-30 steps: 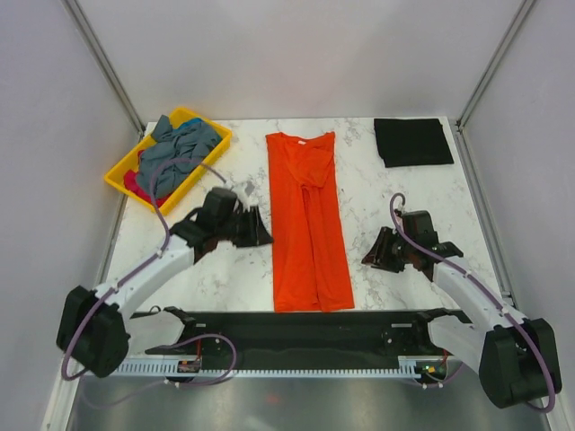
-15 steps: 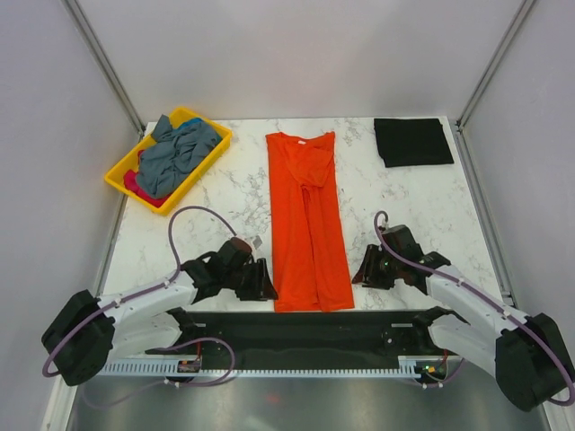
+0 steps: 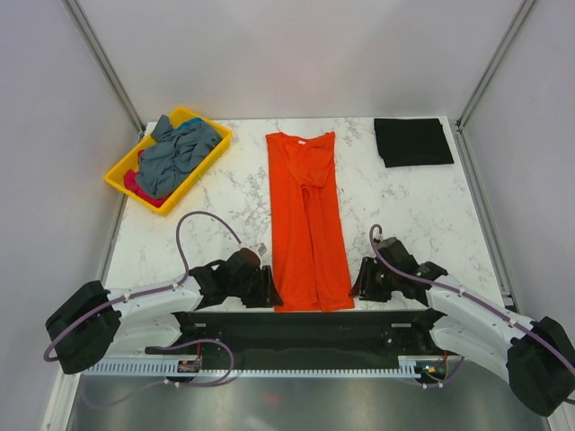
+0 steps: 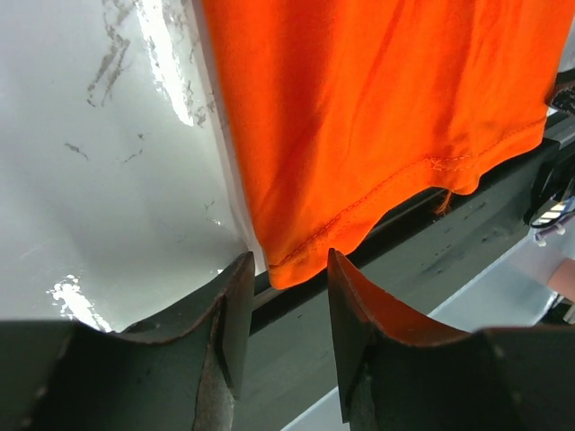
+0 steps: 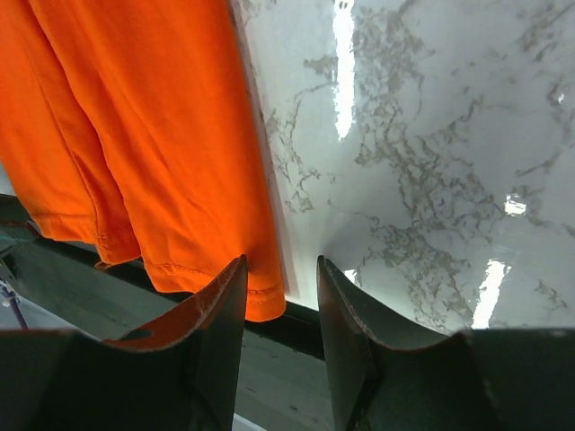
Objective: Fold and stack the t-shirts
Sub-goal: Fold the tshirt
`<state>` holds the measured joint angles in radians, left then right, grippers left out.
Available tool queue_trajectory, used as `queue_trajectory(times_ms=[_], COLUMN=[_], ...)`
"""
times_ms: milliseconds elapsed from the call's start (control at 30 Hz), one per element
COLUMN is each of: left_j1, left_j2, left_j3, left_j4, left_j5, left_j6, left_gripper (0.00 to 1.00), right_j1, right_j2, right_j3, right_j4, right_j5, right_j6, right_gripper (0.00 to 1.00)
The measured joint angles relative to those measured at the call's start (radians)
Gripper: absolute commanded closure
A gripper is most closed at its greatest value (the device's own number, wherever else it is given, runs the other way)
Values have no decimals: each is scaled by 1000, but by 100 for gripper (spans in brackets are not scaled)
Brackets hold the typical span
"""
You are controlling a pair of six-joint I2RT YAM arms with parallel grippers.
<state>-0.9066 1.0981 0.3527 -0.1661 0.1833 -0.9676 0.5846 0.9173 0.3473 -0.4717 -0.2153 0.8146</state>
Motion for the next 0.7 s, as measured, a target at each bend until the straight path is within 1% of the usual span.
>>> queue_trajectory(times_ms=[167, 300, 433, 567, 700], left_j1=[-18, -19, -21, -26, -32], left_j2=[-23, -18, -14, -13, -12], left_j3=[-18, -18, -18, -17, -16], left_j4=[5, 4, 7, 12, 18], left_j5=[-40, -50, -50, -51, -51], left_j6=[-29, -31, -32, -35, -40], left_gripper=[62, 64, 63, 59, 58], right_j1=[42, 61, 82, 107, 128], right_j2=[-18, -30, -32, -33, -40], right_j3=[-11, -16, -18, -18, -18], right_j4=[7, 6, 6, 6, 0], right_j5=[12, 17, 32, 40, 57], right_j6=[32, 55, 72, 87, 100], right_gripper=[55, 56, 57, 57, 58])
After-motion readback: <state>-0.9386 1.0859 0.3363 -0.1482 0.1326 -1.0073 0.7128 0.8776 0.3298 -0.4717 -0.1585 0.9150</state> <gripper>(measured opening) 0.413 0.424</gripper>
